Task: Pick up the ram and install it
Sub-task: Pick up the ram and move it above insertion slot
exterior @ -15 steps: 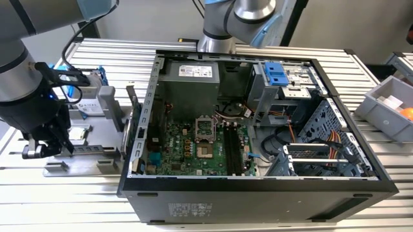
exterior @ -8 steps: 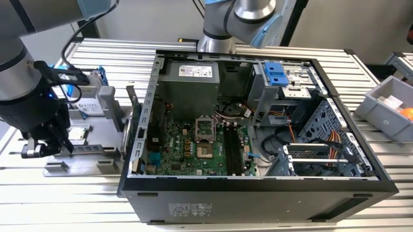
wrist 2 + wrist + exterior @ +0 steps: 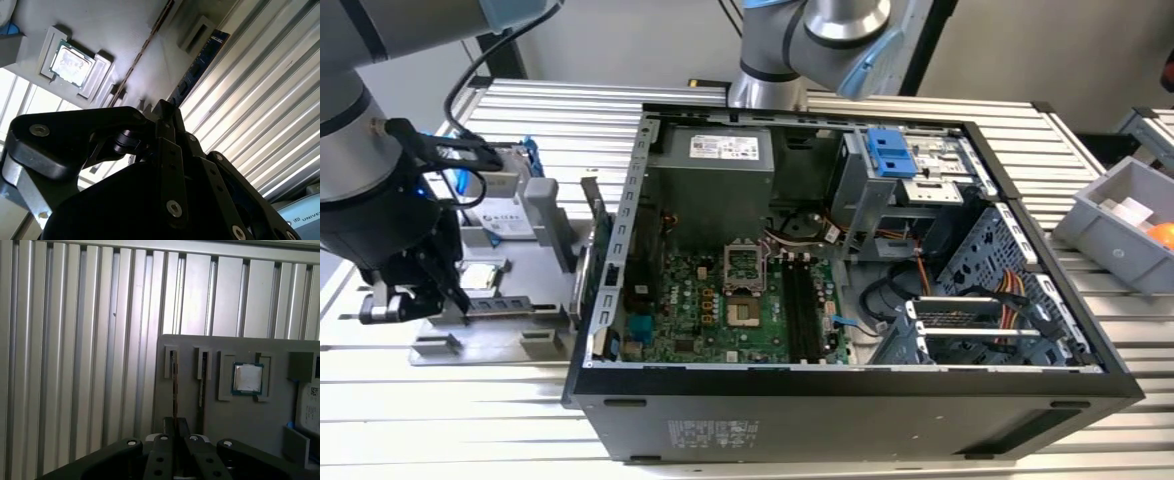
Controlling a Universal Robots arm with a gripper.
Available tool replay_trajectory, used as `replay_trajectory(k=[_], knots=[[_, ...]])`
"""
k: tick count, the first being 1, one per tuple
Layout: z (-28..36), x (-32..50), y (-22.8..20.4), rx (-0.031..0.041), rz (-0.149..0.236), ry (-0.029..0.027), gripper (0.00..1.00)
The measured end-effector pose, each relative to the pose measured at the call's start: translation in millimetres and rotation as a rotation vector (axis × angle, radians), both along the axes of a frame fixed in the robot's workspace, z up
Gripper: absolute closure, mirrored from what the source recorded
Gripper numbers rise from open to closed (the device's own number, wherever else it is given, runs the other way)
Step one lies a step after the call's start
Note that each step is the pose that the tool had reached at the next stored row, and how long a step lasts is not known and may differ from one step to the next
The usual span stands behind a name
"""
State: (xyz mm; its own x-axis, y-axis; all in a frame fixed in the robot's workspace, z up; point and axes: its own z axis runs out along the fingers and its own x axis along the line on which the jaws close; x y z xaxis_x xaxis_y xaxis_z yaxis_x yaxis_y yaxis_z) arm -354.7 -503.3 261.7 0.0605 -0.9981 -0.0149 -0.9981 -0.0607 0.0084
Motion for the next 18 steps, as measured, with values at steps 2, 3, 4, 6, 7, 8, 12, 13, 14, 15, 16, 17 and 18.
replay_trajectory(k=[2, 3, 4, 6, 7, 8, 12, 13, 14, 15, 16, 17, 18], knots=[[0.9, 0.0, 0.0, 0.0, 0.0, 0.0, 1.0], [1.3, 0.0, 0.0, 0.0, 0.0, 0.0, 1.0], [1.8, 0.0, 0.0, 0.0, 0.0, 0.0, 1.0], [2.8, 0.0, 0.0, -0.0001, 0.0, 0.0001, 1.0], [3.5, 0.0, 0.0, -0.0001, 0.0, 0.0001, 1.0], [4.0, 0.0, 0.0, 0.0, 0.0, 0.0, 1.0], [6.2, 0.0, 0.0, 0.0, 0.0, 0.0, 1.0], [6.9, 0.0, 0.0, -0.0001, 0.0, 0.0001, 1.0], [7.4, 0.0, 0.0, -0.0001, 0.0, 0.0, 1.0], [8.1, 0.0, 0.0, 0.0, 0.0, 0.0001, 1.0], [8.8, 0.0, 0.0, -0.0001, 0.0, 0.0001, 1.0], [9.4, 0.0, 0.0, 0.0, 0.0, 0.0, 1.0], [9.9, 0.0, 0.0, 0.0001, 0.0, -0.0001, 1.0]])
